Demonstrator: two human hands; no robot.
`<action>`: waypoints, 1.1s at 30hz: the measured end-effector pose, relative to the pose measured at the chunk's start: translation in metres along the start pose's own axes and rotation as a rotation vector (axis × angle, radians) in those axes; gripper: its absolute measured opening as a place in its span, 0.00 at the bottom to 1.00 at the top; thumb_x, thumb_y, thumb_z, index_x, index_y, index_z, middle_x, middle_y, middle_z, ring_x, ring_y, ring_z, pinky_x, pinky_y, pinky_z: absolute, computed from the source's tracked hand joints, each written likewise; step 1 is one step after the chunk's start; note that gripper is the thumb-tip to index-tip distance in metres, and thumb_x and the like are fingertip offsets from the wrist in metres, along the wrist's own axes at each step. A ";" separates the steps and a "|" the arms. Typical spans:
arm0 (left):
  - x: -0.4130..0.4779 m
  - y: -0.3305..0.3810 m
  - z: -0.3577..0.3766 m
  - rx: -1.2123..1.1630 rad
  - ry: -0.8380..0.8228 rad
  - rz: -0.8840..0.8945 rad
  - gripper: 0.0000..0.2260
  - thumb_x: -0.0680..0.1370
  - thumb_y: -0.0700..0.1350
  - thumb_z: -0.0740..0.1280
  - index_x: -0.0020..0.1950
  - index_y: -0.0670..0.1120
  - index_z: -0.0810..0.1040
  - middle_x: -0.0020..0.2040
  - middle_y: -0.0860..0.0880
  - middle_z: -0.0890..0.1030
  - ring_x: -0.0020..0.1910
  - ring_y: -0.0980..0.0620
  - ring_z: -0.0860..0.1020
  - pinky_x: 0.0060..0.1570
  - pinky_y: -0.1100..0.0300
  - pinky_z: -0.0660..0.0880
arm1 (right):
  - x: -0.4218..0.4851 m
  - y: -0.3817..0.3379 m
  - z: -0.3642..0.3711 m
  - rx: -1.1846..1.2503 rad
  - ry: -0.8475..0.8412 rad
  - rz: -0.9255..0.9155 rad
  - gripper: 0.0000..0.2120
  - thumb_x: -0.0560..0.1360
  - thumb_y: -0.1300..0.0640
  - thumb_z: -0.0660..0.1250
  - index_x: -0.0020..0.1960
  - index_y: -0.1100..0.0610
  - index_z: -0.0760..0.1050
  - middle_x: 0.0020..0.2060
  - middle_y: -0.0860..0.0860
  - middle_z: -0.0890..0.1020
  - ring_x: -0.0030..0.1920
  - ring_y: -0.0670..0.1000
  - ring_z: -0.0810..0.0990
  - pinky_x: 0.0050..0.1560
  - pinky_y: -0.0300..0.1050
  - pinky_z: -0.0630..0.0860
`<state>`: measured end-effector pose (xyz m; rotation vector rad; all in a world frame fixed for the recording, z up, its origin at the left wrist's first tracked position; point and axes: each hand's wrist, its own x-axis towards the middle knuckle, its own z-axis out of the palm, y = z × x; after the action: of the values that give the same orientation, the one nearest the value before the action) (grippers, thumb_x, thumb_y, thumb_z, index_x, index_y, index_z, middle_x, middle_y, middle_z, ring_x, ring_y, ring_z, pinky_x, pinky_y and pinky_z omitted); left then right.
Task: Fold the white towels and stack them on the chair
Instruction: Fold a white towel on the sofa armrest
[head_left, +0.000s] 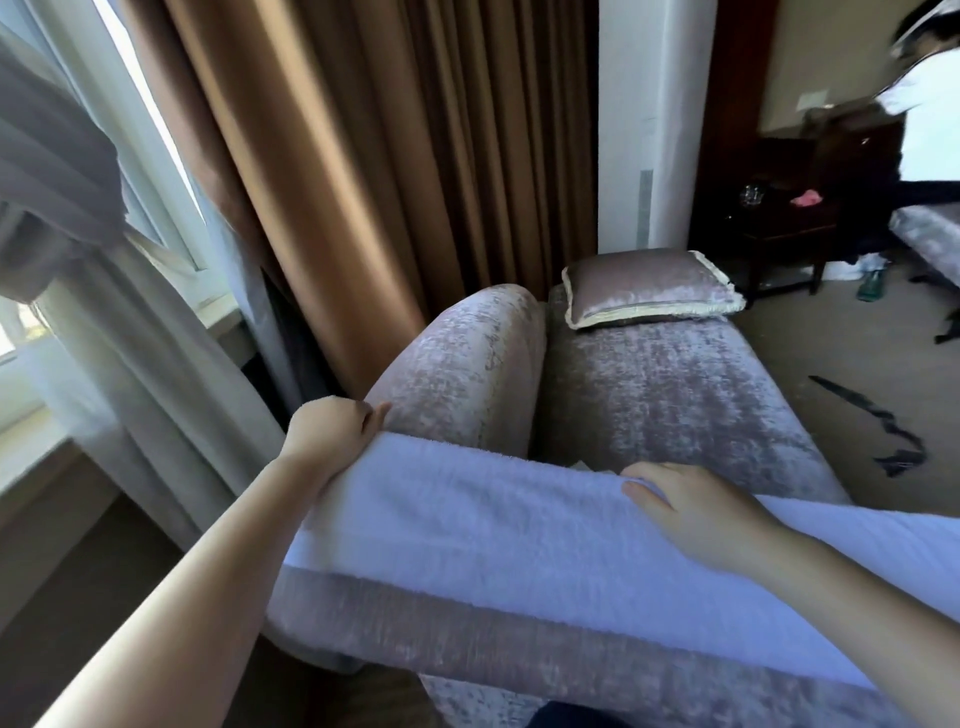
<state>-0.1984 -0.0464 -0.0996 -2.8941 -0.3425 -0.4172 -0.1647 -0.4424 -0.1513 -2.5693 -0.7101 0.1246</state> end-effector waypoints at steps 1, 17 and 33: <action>0.001 0.005 -0.001 0.026 0.069 0.048 0.19 0.82 0.54 0.56 0.41 0.43 0.77 0.40 0.46 0.80 0.47 0.42 0.78 0.38 0.53 0.73 | 0.000 0.004 -0.003 0.002 -0.007 0.003 0.15 0.82 0.44 0.54 0.59 0.50 0.74 0.54 0.46 0.79 0.53 0.48 0.76 0.54 0.49 0.73; -0.081 0.363 -0.022 -0.491 0.328 0.726 0.16 0.77 0.54 0.56 0.43 0.51 0.82 0.35 0.53 0.81 0.36 0.49 0.79 0.36 0.58 0.75 | -0.109 0.191 -0.111 -0.030 0.036 0.382 0.23 0.81 0.46 0.58 0.32 0.56 0.61 0.27 0.51 0.66 0.30 0.53 0.68 0.34 0.47 0.61; -0.098 0.401 -0.019 -0.505 0.239 0.783 0.16 0.80 0.52 0.55 0.55 0.48 0.80 0.49 0.53 0.81 0.46 0.51 0.78 0.40 0.56 0.75 | -0.210 0.225 -0.111 0.855 0.140 0.615 0.15 0.75 0.53 0.70 0.54 0.65 0.79 0.50 0.57 0.84 0.52 0.56 0.83 0.45 0.44 0.77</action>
<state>-0.1927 -0.4522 -0.1751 -3.0513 1.0333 -0.7582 -0.2185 -0.7649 -0.1651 -1.8421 0.1992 0.3515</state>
